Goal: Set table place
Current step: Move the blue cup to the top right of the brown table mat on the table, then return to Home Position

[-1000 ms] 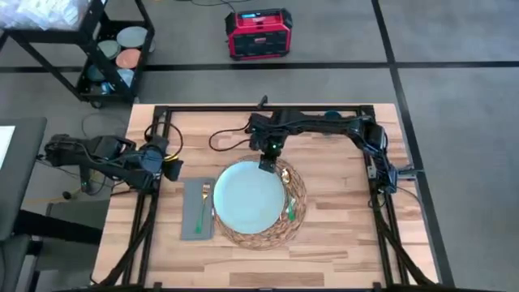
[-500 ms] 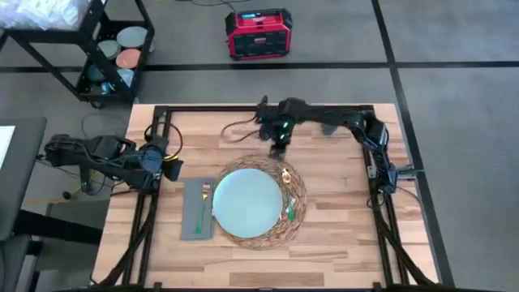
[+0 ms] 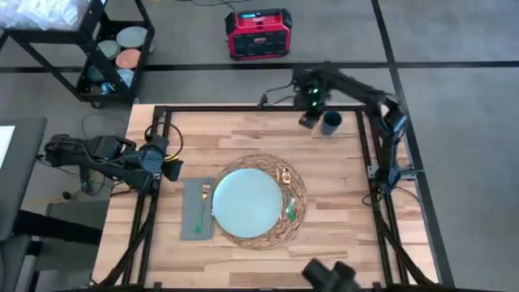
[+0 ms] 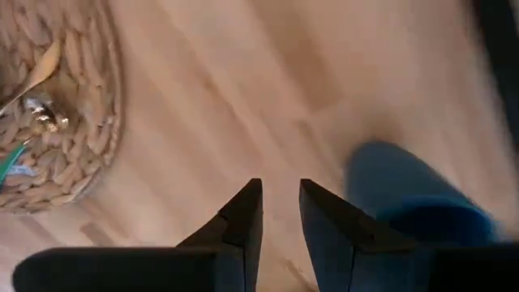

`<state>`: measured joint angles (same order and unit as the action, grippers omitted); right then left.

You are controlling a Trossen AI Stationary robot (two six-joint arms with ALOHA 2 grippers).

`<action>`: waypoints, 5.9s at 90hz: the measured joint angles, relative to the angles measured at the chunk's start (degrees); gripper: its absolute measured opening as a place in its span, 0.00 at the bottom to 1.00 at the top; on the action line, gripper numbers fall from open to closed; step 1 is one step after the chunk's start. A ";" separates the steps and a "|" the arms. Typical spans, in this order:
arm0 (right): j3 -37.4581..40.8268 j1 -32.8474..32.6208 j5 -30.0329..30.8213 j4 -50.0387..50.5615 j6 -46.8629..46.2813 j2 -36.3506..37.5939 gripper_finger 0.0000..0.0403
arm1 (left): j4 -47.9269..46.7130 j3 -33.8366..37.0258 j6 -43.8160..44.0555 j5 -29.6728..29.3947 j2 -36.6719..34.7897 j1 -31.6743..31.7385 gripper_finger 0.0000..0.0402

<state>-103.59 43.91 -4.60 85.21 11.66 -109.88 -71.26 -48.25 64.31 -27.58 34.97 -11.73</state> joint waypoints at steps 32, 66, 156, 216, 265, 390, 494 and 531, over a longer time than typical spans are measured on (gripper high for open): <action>0.34 5.01 4.33 0.17 -0.66 2.89 0.18 | 0.03 0.02 0.95 0.01 0.02 0.00 0.30; 8.40 8.10 5.25 1.14 1.27 2.86 0.18 | -0.02 0.02 1.49 0.01 0.02 0.01 0.30; 21.16 -1.02 3.27 -10.83 -3.71 3.45 0.01 | -0.02 0.04 1.47 0.01 0.02 0.02 0.30; 21.16 -24.93 -1.40 -16.15 -15.93 3.62 0.00 | 1.85 5.35 3.96 0.48 0.02 0.01 0.30; 21.02 -22.65 -11.72 -19.45 -15.22 3.51 0.27 | 2.23 5.31 2.78 1.80 0.01 0.02 0.30; 94.11 -44.48 0.72 -86.86 -32.81 84.20 0.14 | 7.68 31.65 27.80 -42.88 -4.49 -41.93 0.30; 98.40 -41.07 5.07 -70.69 -23.14 103.59 0.14 | 7.61 31.65 25.07 -46.22 -0.60 -39.32 0.30; 98.40 -39.17 6.33 -70.58 -23.18 103.55 0.14 | 7.34 31.65 26.12 -46.28 -0.60 -39.32 0.30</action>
<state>-5.19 4.74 1.74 14.63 -11.52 -6.33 -63.93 -16.60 90.43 -73.87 34.37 -51.05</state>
